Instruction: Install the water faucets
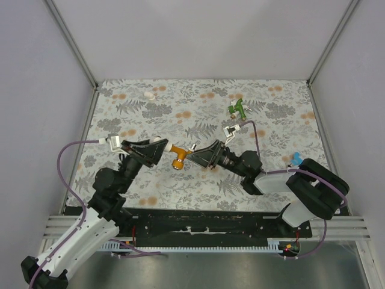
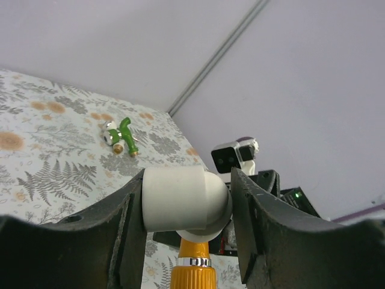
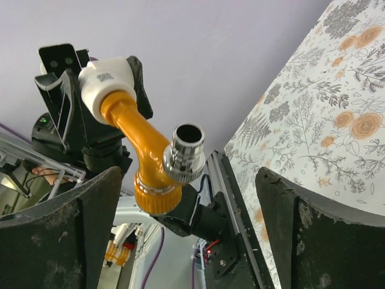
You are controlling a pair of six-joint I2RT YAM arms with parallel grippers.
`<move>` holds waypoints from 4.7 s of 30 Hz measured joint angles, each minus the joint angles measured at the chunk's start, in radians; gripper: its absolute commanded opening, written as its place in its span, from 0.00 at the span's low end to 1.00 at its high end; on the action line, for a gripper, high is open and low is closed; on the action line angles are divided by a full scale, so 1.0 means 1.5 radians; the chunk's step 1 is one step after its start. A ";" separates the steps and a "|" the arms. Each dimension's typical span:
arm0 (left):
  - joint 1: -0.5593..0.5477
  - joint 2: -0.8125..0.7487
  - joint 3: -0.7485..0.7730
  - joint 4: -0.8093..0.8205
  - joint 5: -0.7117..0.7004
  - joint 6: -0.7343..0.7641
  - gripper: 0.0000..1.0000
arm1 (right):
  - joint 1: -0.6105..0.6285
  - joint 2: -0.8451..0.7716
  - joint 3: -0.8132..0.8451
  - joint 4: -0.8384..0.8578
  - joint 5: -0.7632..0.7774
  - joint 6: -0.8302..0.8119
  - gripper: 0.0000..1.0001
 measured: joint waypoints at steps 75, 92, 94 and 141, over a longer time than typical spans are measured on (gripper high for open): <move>0.000 0.089 0.143 -0.306 -0.108 -0.100 0.02 | 0.357 0.152 0.142 -0.051 0.569 -1.352 0.82; -0.002 0.049 0.139 -0.237 -0.053 -0.080 0.02 | 0.258 -0.134 0.115 -0.342 0.296 -1.004 0.40; -0.001 0.046 0.129 -0.225 -0.048 -0.075 0.02 | 0.217 -0.159 0.115 -0.381 0.223 -0.933 0.36; 0.000 0.080 0.081 -0.108 0.201 0.010 0.02 | -0.112 -0.323 0.230 -0.728 -0.059 -0.475 0.98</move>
